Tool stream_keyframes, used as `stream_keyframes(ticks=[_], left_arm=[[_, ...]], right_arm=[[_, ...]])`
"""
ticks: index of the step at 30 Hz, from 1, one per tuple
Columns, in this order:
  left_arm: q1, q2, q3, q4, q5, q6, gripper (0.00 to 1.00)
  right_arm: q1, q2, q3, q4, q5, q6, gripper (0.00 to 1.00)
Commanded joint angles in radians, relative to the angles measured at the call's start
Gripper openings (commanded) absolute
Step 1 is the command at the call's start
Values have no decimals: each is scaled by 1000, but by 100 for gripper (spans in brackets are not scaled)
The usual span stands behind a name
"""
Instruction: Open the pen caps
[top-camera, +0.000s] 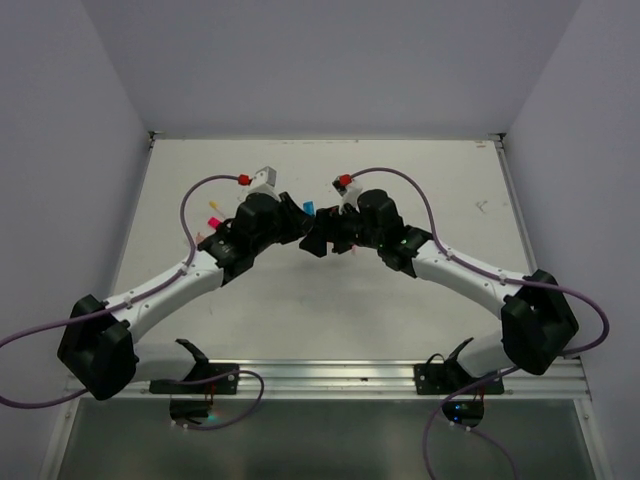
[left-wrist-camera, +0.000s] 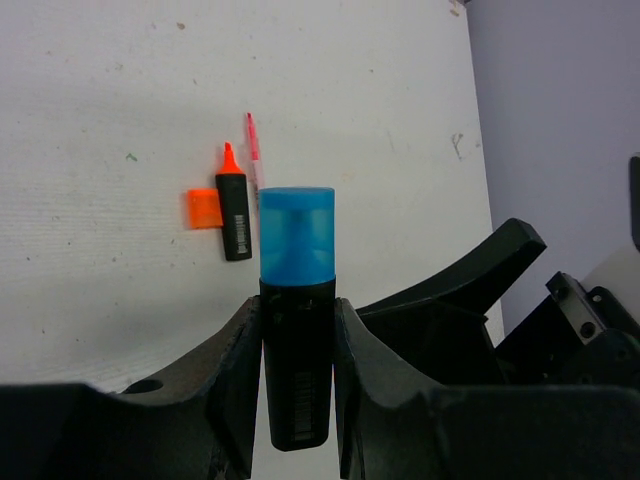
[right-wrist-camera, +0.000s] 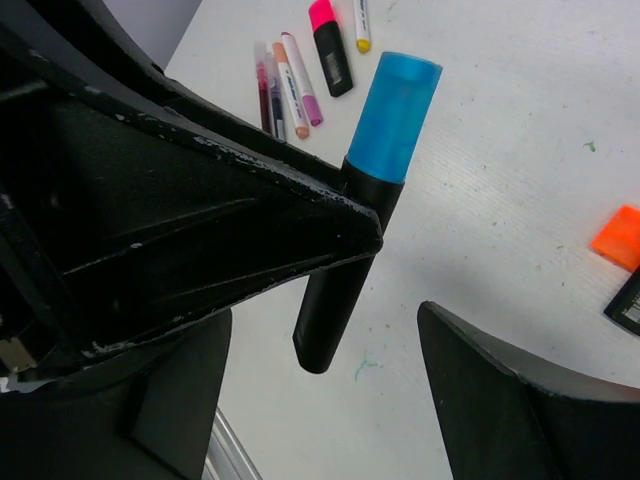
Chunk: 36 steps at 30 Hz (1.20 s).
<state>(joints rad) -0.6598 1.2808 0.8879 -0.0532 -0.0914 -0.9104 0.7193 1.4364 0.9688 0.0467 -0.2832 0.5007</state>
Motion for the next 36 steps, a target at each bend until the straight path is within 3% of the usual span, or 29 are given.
stream_keyframes(ticks=[1,7,11,12,13,15,16,17,20,23,25,28,36], left_arm=[[-23,-55,-6,81,-30,-30,0],[-26,-78,-17,101,-10,-27,0],[-32,-93,-23,101,-1,-19,2],[-31,-97,-24,99,-2,-15,4],[-32,-106,-26,98,1,-4,6],[-31,-113,-26,99,5,10,23],[-31,-116,-24,98,15,27,30],[-31,-121,-21,99,16,36,41],[-24,-136,-18,114,35,90,59],[26,-147,-33,177,165,131,74],[115,-153,-72,269,339,131,80],[206,-159,-96,355,482,157,86],[264,-94,-90,525,798,166,83]], right_arm=[[5,10,53,61,1,10,77],[5,7,47,65,13,-5,56],[3,-5,39,61,19,-16,35],[5,-10,38,56,22,-17,24],[5,-19,36,51,26,-25,19],[3,-31,27,36,30,-28,3],[5,-40,22,30,33,-34,0],[3,-47,19,24,35,-39,0],[3,-68,5,7,36,-53,0],[0,-91,-16,-1,27,-59,0],[-3,-99,-24,-8,9,-59,0],[-7,-116,-31,-15,-30,-65,0],[-12,-151,-27,-11,-177,-108,0]])
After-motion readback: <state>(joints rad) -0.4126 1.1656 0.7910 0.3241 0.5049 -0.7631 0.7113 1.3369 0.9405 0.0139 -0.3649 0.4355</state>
